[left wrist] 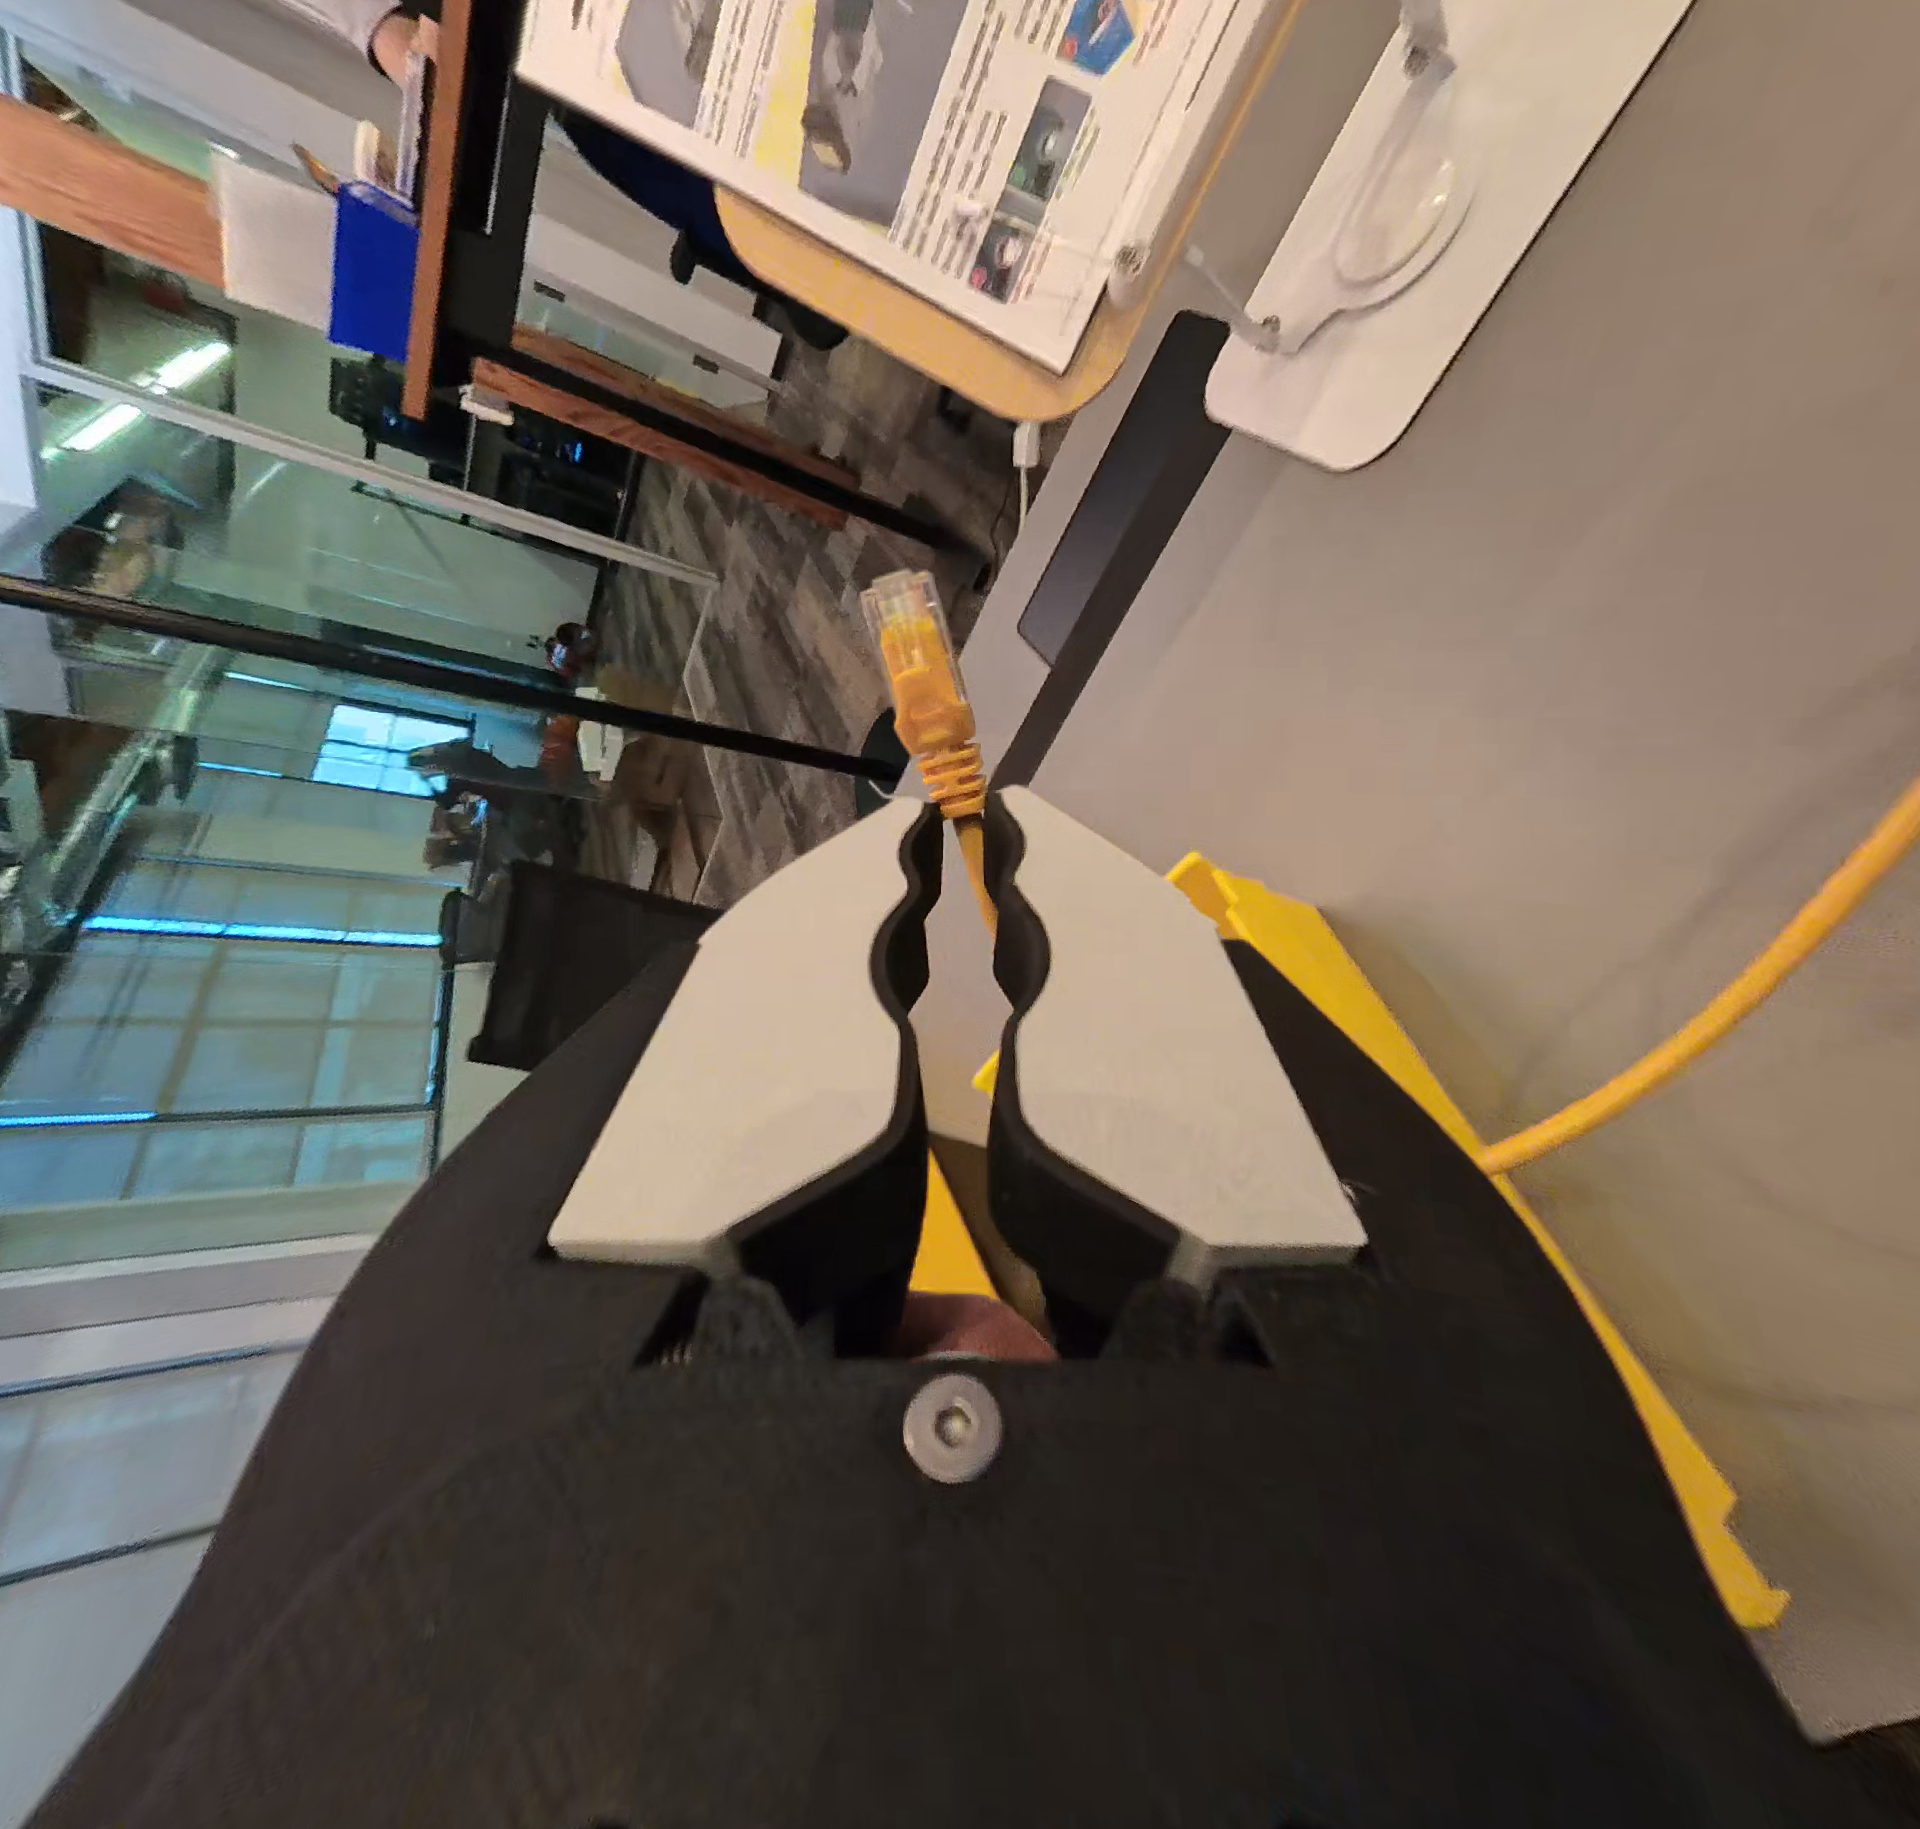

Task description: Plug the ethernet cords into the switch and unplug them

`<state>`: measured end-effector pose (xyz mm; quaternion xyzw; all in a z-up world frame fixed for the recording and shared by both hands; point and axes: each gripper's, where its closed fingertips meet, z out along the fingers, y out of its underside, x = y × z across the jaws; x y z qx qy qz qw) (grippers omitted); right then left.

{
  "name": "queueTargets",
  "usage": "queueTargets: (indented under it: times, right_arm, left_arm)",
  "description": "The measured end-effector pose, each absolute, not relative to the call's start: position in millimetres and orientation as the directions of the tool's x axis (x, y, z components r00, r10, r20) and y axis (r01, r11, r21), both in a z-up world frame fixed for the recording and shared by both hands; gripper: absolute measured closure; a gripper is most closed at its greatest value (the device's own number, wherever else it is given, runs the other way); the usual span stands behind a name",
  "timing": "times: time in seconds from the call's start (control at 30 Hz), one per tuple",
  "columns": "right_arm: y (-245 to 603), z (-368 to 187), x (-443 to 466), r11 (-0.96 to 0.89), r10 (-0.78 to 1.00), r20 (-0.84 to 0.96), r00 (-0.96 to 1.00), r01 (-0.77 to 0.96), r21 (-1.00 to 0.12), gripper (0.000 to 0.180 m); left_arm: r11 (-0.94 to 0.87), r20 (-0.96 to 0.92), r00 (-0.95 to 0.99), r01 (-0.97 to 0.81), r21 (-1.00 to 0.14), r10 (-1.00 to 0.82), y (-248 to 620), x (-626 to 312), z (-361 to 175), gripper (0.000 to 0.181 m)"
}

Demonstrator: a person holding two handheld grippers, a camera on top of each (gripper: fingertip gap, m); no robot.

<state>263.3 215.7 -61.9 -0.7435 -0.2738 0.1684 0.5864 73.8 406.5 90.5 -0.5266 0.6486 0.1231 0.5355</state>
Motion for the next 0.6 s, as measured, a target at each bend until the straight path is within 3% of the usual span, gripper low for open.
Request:
queueTargets:
  times: [0.17, 0.43, 0.6]
  right_arm:
    - [211, -59, 264, -0.153, 0.604, 0.07, 0.794, 0.201, -0.967, 0.118]
    - [206, -63, 264, -0.164, 0.603, 0.061, 0.795, 0.199, -0.966, 0.118]
    - [203, -65, 267, -0.162, 0.595, 0.061, 0.802, 0.194, -0.968, 0.118]
  left_arm:
    - [0.441, -0.763, 0.064, -0.784, -0.437, -0.643, 389, 104, 58, 0.173]
    - [0.522, -0.611, -0.239, -0.782, -0.339, -0.755, 371, 158, -108, 0.173]
    - [0.502, -0.486, -0.295, -0.778, -0.377, -0.823, 369, 165, -181, 0.173]
